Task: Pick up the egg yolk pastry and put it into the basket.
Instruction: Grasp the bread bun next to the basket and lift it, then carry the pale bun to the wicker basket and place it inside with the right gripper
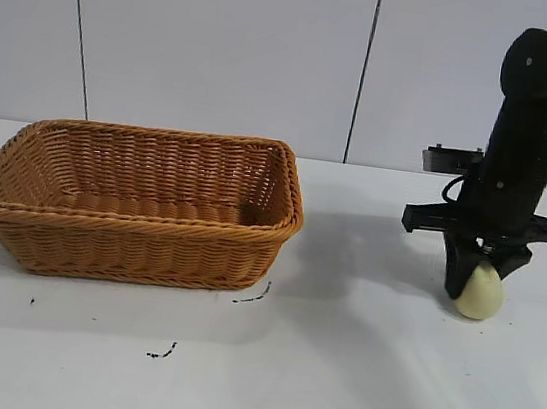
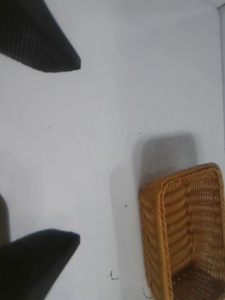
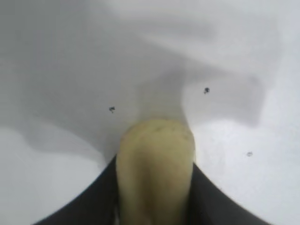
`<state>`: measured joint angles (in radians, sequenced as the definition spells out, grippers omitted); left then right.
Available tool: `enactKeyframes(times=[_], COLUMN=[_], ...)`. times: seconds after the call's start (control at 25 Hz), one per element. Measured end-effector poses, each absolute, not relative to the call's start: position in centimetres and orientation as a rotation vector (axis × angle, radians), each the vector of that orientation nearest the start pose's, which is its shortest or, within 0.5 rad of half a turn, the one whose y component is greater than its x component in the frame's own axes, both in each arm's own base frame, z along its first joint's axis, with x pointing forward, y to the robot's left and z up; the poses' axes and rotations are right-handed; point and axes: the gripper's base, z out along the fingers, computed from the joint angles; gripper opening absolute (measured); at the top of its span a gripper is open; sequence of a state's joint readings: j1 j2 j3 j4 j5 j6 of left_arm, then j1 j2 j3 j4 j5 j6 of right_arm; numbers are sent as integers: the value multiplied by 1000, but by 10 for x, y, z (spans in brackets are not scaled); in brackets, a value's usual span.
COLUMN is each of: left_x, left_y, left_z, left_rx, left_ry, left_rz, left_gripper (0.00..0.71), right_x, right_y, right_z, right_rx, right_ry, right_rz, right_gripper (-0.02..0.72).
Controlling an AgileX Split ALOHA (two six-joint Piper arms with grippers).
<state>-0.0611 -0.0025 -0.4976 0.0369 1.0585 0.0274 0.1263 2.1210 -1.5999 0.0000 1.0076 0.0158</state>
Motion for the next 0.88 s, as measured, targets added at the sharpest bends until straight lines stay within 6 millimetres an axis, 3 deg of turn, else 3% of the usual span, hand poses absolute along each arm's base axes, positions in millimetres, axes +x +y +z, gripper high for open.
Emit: enactKeyframes(times=[0.2,0.36,0.64,0.88], left_x=[-5,-5,-5,-5], left_y=[3,3,3,3], left_z=[277,277,277,277], left_rx=[89,89,89,89], left_ry=[2040,2040,2040,2040], left_rz=[23,23,23,23], left_gripper=[693,693,693,693], right_x=[437,441,436,420], right_y=[57,75,137,209], right_z=[235,261,290,281], right_rx=[-160,-248,-423,-580], right_ry=[2883,2821,2687,2608], right_rz=[36,43,95,168], right_gripper=[140,140,140,140])
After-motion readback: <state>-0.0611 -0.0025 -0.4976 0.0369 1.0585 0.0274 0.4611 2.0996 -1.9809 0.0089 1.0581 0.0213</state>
